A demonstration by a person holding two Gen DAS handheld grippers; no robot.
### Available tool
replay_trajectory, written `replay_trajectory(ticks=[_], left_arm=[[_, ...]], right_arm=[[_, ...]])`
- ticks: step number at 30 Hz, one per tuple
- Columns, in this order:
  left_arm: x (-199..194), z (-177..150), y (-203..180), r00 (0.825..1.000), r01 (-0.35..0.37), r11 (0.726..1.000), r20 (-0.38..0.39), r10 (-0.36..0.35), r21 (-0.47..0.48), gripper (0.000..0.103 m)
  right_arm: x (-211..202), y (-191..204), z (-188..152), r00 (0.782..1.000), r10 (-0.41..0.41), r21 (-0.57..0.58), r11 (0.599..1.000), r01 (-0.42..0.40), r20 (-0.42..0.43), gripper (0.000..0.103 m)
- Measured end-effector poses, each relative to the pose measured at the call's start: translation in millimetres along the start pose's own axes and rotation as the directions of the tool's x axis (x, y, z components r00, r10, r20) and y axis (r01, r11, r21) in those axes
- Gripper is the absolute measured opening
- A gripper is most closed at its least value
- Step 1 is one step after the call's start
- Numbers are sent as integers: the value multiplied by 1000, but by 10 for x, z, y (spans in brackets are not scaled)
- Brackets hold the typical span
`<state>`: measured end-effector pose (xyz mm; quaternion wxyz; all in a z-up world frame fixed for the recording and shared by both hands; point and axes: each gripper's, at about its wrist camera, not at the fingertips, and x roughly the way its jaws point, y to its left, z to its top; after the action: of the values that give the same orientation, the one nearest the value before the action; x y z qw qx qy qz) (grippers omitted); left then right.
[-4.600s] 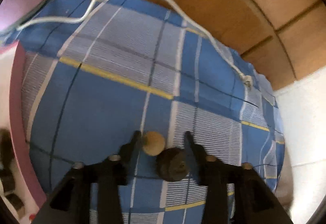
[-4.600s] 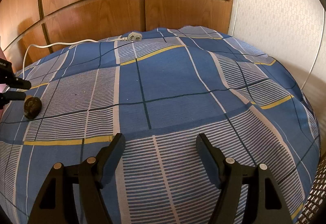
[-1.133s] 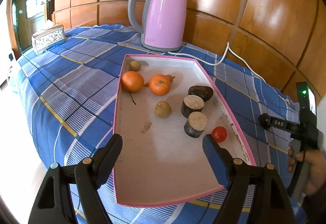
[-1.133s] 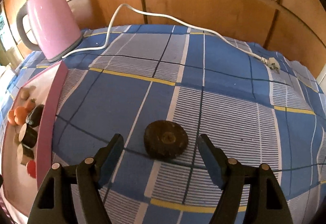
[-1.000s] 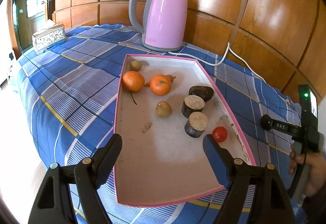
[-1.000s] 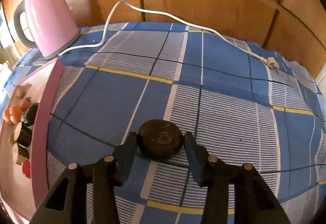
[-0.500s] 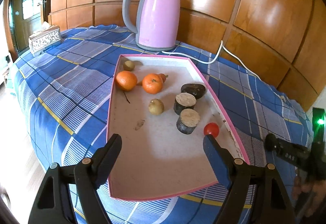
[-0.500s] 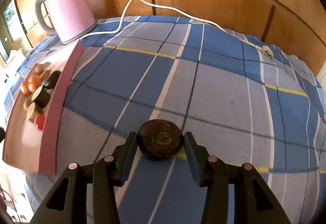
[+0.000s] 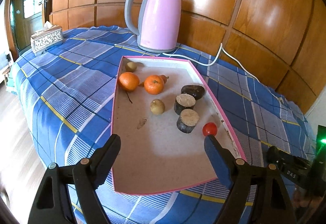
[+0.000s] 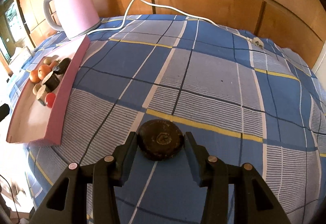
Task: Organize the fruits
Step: 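Carry the dark round slice with the right tool into the tray and release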
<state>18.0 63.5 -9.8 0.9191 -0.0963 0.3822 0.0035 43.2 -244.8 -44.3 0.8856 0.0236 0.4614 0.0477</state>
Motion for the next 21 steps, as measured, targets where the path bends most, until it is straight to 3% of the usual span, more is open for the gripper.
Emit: replay_trajectory(ticks=[7, 13, 19, 21], left_arm=[[-36, 25, 313, 997, -72, 995, 8, 73, -65, 85], [-35, 46, 615, 991, -130, 982, 1, 131, -140, 85], [-48, 99, 783, 987, -156, 970, 16, 162, -184, 85], [-43, 100, 820, 986, -160, 968, 15, 166, -193, 85]], right_arm=[[-80, 42, -18, 999, 35, -10, 999, -35, 4, 47], [-247, 259, 121, 990, 131, -56, 990, -129, 50, 47], [-379, 762, 309, 952, 304, -195, 937, -290, 42, 47], [-398, 1031, 389, 930, 366, -261, 900, -349, 18, 47]])
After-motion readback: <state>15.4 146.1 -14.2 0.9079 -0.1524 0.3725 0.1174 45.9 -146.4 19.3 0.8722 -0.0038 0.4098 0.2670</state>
